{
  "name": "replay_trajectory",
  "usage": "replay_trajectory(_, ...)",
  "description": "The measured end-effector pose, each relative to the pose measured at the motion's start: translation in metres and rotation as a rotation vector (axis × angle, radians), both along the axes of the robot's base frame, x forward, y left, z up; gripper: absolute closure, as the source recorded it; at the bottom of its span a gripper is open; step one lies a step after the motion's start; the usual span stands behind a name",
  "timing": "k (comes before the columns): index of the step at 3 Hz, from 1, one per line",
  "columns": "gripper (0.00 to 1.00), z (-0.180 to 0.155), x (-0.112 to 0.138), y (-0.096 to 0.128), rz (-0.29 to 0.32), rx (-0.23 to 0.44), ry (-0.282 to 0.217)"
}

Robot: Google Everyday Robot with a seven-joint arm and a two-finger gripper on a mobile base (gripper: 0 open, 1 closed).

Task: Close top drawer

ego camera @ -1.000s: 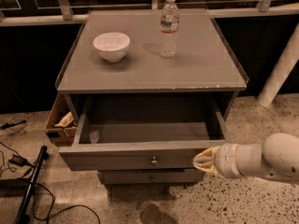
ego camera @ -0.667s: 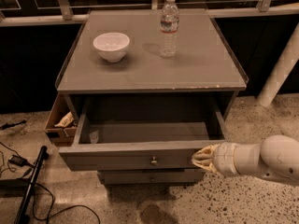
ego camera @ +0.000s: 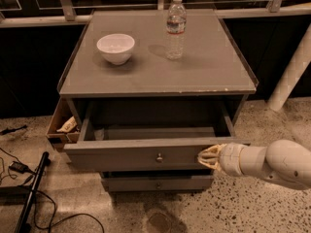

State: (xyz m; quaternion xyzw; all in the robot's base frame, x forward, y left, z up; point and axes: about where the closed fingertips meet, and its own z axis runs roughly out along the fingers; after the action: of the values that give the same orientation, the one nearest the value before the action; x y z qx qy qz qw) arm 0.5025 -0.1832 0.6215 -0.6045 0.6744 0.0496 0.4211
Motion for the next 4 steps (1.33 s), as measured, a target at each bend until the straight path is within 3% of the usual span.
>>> replay_trajectory(4, 1.0, -0.008, 0.091, 0.023, 0.005, -0.015, -0.058)
